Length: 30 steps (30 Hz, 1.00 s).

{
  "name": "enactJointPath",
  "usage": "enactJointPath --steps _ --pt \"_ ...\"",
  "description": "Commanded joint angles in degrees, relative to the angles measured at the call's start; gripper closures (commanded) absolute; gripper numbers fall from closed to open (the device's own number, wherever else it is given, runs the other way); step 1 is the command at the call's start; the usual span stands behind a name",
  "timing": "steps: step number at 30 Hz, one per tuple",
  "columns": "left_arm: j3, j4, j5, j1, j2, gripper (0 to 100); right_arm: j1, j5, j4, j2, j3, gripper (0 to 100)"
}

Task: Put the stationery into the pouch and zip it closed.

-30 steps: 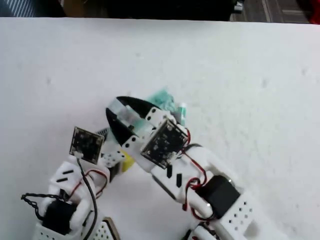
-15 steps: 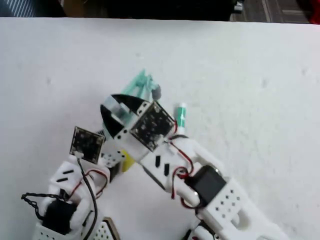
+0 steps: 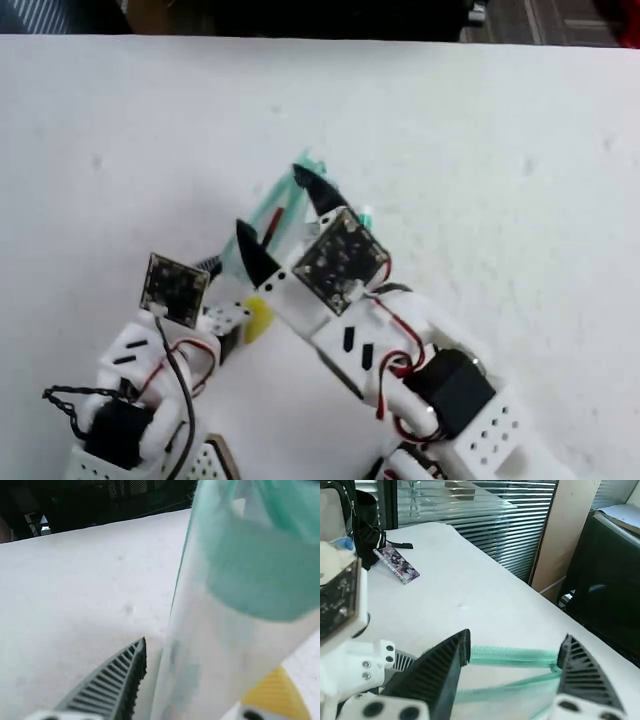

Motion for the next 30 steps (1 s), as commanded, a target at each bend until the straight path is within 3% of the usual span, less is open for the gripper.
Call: enactJointPath --steps 1,5,9,12,19,30 --pt "0.18 -0.44 -0.44 0.57 -0.31 73 1.89 -0.35 0.57 -0.57 -5.54 74.3" --pt "1.58 -2.64 -0.53 0.57 -0.31 76 11.91 -0.53 2.15 -0.22 -11.25 74.8" --pt "1.41 -2.81 -0.53 0.22 -0.31 76 25.89 -8.97 13.76 7.08 -15.12 84.1" --pt "1.14 -2.81 -0.53 0.22 -0.31 76 31.16 -8.0 18.86 16.92 -15.03 85.4" --pt "0.62 -2.29 -0.53 0.13 -0.31 76 32.66 -8.09 19.82 37.58 -15.38 82.4" --pt "0.35 -2.81 -0.18 -6.11 -0.31 76 31.96 -8.18 7.78 59.21 -15.38 80.8"
